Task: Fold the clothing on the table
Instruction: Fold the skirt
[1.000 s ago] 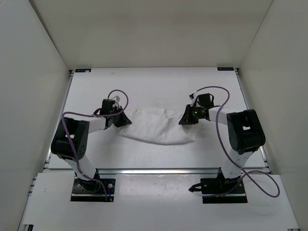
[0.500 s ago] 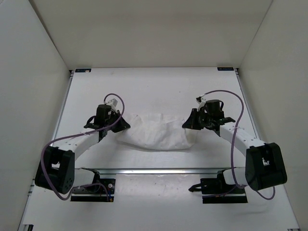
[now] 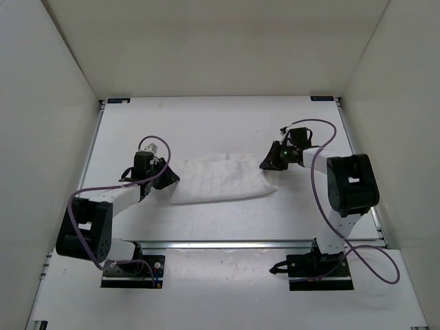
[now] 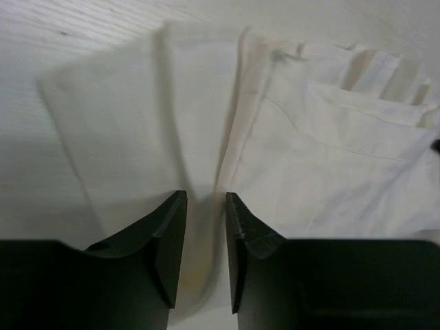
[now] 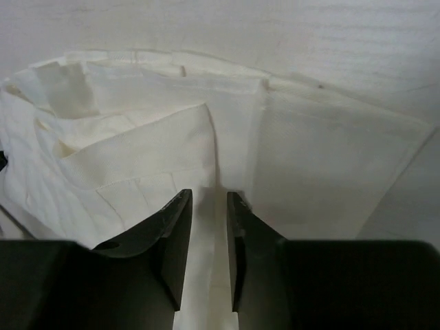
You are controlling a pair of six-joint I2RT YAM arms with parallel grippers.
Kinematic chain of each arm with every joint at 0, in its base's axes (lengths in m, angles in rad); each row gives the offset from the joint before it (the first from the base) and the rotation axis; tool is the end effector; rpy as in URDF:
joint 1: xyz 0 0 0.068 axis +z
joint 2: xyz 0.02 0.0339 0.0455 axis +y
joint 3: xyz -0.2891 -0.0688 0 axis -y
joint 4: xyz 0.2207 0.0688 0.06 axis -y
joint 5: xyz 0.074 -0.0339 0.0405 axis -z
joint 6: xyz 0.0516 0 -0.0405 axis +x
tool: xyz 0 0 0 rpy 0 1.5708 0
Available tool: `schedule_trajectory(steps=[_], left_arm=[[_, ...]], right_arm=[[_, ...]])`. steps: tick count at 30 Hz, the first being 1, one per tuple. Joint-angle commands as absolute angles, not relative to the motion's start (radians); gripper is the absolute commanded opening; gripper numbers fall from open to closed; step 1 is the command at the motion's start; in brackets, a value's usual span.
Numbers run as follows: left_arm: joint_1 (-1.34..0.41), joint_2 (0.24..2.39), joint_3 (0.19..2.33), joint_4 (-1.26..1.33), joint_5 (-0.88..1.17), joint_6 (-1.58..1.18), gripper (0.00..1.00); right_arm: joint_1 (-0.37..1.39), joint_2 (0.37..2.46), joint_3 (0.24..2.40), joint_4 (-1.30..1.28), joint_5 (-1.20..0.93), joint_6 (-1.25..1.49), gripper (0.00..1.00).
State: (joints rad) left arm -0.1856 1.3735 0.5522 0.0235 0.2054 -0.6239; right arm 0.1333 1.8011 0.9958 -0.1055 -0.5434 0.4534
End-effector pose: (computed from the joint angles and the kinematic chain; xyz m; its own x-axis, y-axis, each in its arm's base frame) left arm 0.2384 -0.0555 0.1872 -0.7583 -0.4395 -0.4814 -0.1508 0.8367 -0.5264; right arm 0.3479 0.0736 0.1841 -0.8913 0.2588 -0.3722 -0.0418 0.7708 0.6358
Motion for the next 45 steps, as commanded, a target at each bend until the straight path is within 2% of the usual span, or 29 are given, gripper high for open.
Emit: schedule_trajectory(steps=[1, 7, 10, 12, 20, 23, 24, 25, 28, 31, 32, 34, 36, 37, 38, 40, 42, 45], left_arm=[[-0.150, 1.399, 0.577, 0.080, 0.170, -0.604, 0.45], [-0.155, 1.336, 0.624, 0.038, 0.204, -0.601, 0.56], [-0.172, 1.231, 0.583, 0.023, 0.195, -0.624, 0.58], [-0.192, 1.149, 0.492, 0.040, 0.181, -0.656, 0.58], [-0.271, 1.241, 0.428, 0.135, 0.207, -0.689, 0.53], [-0.319, 1.311, 0.437, 0.167, 0.178, -0.701, 0.47], [-0.322, 1.340, 0.437, 0.178, 0.186, -0.698, 0.41], [-0.325, 1.356, 0.436, 0.187, 0.190, -0.696, 0.40], [-0.314, 1.423, 0.436, 0.193, 0.192, -0.693, 0.23], [-0.311, 1.459, 0.431, 0.175, 0.164, -0.686, 0.04], [-0.310, 1.471, 0.430, 0.172, 0.150, -0.684, 0.00], [-0.304, 1.486, 0.434, 0.173, 0.152, -0.678, 0.00], [-0.292, 1.499, 0.445, 0.167, 0.169, -0.669, 0.06], [-0.299, 1.502, 0.463, 0.149, 0.169, -0.661, 0.13], [-0.292, 1.502, 0.481, 0.134, 0.169, -0.660, 0.27], [-0.292, 1.479, 0.518, 0.078, 0.163, -0.641, 0.38], [-0.288, 1.442, 0.564, 0.029, 0.158, -0.634, 0.46], [-0.273, 1.343, 0.606, -0.032, 0.192, -0.635, 0.48]], right_arm=[[0.110, 1.767, 1.049, -0.037, -0.439, 0.430, 0.27], [0.112, 1.585, 0.977, -0.084, -0.396, 0.428, 0.44], [0.117, 1.471, 0.881, -0.089, -0.413, 0.420, 0.45], [0.112, 1.380, 0.751, -0.055, -0.452, 0.429, 0.49], [0.166, 1.422, 0.649, -0.006, -0.495, 0.417, 0.42], [0.179, 1.472, 0.637, 0.028, -0.500, 0.420, 0.42], [0.179, 1.483, 0.641, 0.025, -0.497, 0.413, 0.37], [0.181, 1.506, 0.640, 0.025, -0.489, 0.411, 0.22], [0.175, 1.523, 0.644, 0.003, -0.460, 0.431, 0.08], [0.157, 1.513, 0.611, -0.051, -0.384, 0.486, 0.07], [0.150, 1.517, 0.601, -0.060, -0.377, 0.498, 0.09], [0.135, 1.532, 0.610, -0.080, -0.373, 0.491, 0.16], [0.136, 1.554, 0.659, -0.130, -0.353, 0.483, 0.22], [0.141, 1.560, 0.673, -0.147, -0.333, 0.477, 0.26], [0.144, 1.557, 0.711, -0.199, -0.325, 0.474, 0.30], [0.156, 1.539, 0.793, -0.288, -0.252, 0.482, 0.33], [0.181, 1.499, 0.851, -0.386, -0.193, 0.480, 0.38], [0.178, 1.422, 0.897, -0.432, -0.172, 0.482, 0.41]])
